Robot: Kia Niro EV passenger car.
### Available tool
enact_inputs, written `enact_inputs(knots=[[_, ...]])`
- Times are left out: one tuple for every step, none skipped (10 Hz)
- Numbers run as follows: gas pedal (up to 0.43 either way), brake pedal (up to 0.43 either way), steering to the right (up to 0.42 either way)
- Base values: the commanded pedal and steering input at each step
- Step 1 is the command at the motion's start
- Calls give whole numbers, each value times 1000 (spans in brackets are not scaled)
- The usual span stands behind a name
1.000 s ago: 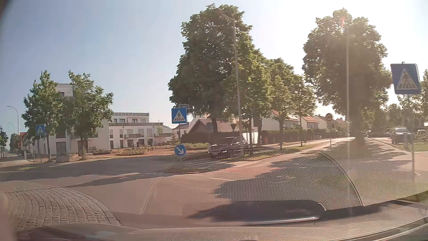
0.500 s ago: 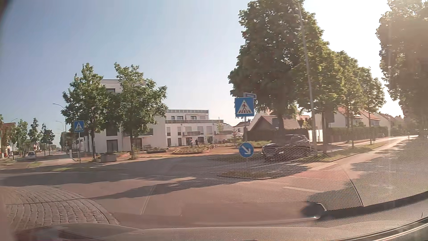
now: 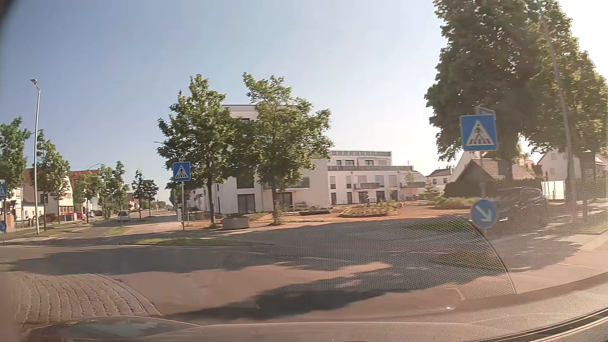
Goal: Follow the waypoints while adhering to traffic rules and regulations
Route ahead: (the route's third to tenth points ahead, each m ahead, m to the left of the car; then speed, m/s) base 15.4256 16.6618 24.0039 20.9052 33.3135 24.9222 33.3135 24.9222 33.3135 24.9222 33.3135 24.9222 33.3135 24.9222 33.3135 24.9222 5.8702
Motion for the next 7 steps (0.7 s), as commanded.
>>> enact_inputs(knots=[[189,12,-392],[197,12,-389],[197,12,-384],[197,12,-378],[197,12,-369],[197,12,-359],[209,6,-350]])
